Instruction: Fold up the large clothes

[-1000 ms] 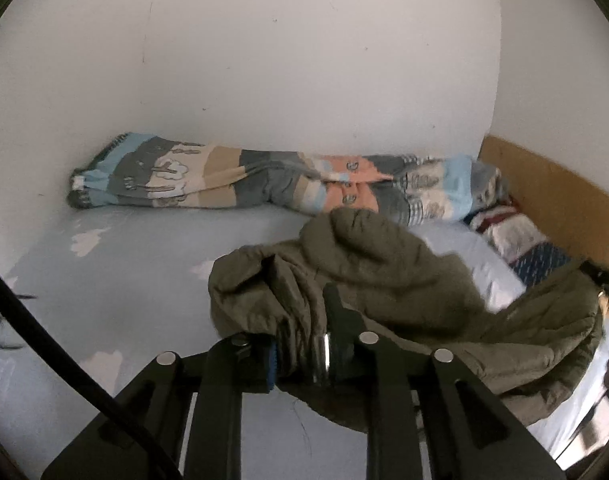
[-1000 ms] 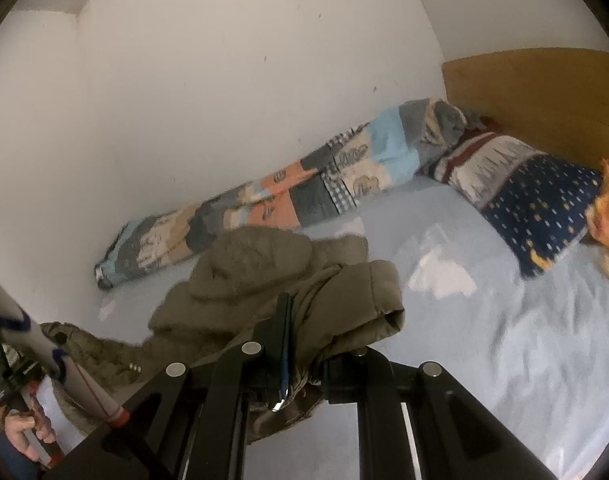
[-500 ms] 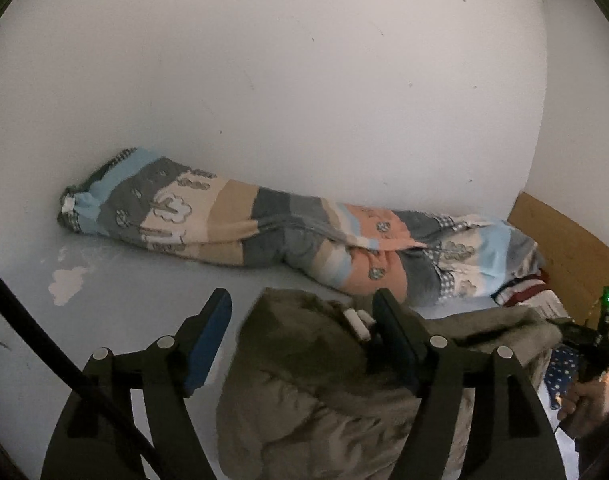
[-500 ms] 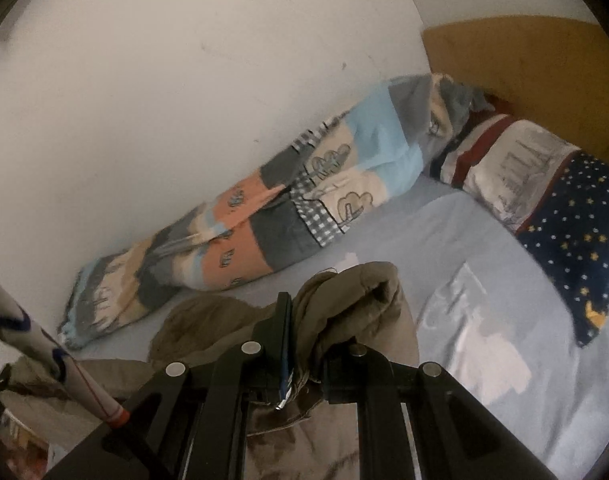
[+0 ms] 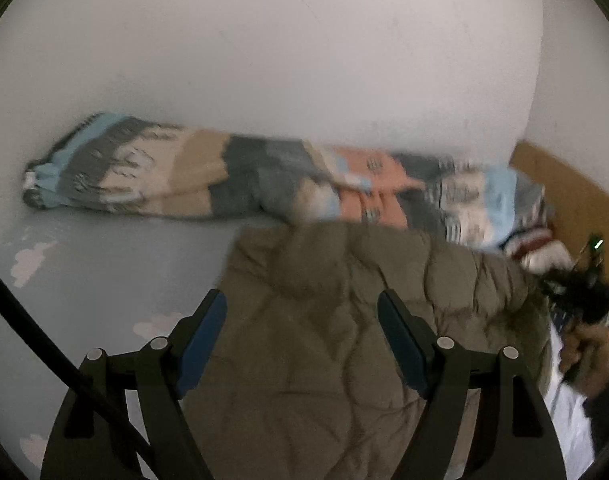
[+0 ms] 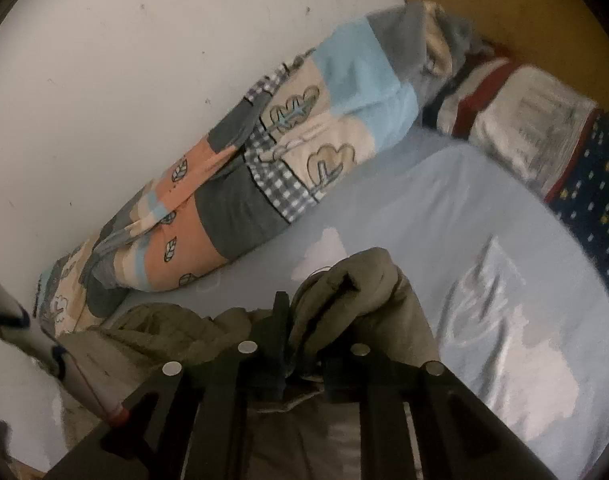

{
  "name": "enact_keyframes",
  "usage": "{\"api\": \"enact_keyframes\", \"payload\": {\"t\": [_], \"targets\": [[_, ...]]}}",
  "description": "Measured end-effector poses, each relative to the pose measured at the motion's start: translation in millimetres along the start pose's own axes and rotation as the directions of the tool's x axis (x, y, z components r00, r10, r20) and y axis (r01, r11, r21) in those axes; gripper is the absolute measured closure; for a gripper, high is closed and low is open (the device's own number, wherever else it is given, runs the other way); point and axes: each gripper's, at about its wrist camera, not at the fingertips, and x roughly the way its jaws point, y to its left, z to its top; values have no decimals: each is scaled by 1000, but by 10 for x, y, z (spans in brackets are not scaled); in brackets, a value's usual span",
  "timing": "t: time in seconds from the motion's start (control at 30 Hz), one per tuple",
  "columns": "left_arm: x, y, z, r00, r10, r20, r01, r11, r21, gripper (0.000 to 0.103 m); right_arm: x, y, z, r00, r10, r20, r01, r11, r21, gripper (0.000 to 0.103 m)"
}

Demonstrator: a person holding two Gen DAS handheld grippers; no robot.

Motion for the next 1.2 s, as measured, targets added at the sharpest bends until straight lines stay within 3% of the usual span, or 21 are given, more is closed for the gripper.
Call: {"api": "enact_keyframes", "payload": {"t": [0.03,0.07,0.13,0.3,0.47,0.57,0.67,0.77,0.87,0.97,1.07,1.2], "targets": [[73,-66,-28,1000,-6,-14,6,1000,11,26,15,-33,-6,1000,22,-8,-22,1000,20,68],[149,-142,-60,1000,-5,-25,5,1000,26,26,3,-101,-12,998,69,-4,-69,996,59,38],[250,-272,-111,999,-2,-37,4,998,56,26,-98,-217,-18,994,107,31,-110,987,114,12],[304,-488,-228,999,3,-36,2,993,121,26,-383,-477,2,971,234,53,-239,956,169,12],[498,-636,-376,997,43,-64,-32,985,171,26,-526,-85,-302,969,246,-14,-246,967,-60,14],[733,-666,-478,987,111,-114,-86,975,206,26,-382,366,-660,985,156,-71,-170,949,-264,15],[1035,-604,-567,968,137,-209,-94,974,206,24,-138,632,-918,991,79,-111,-114,926,-360,15],[1272,-510,-598,952,131,-277,-88,983,163,19,215,785,-1093,990,-84,-116,19,881,-473,14],[1467,-508,-575,927,155,-342,-105,981,162,17,559,709,-1114,973,-130,-189,30,888,-459,11],[1422,-515,-532,909,167,-383,-124,983,134,17,773,671,-1059,955,-154,-254,31,902,-432,9],[979,-512,-548,938,120,-324,-97,992,86,17,701,688,-1014,946,-172,-274,43,906,-422,11],[339,-363,-725,959,99,-265,-106,994,-13,17,83,635,-1004,973,-117,-197,38,930,-365,12]]}}
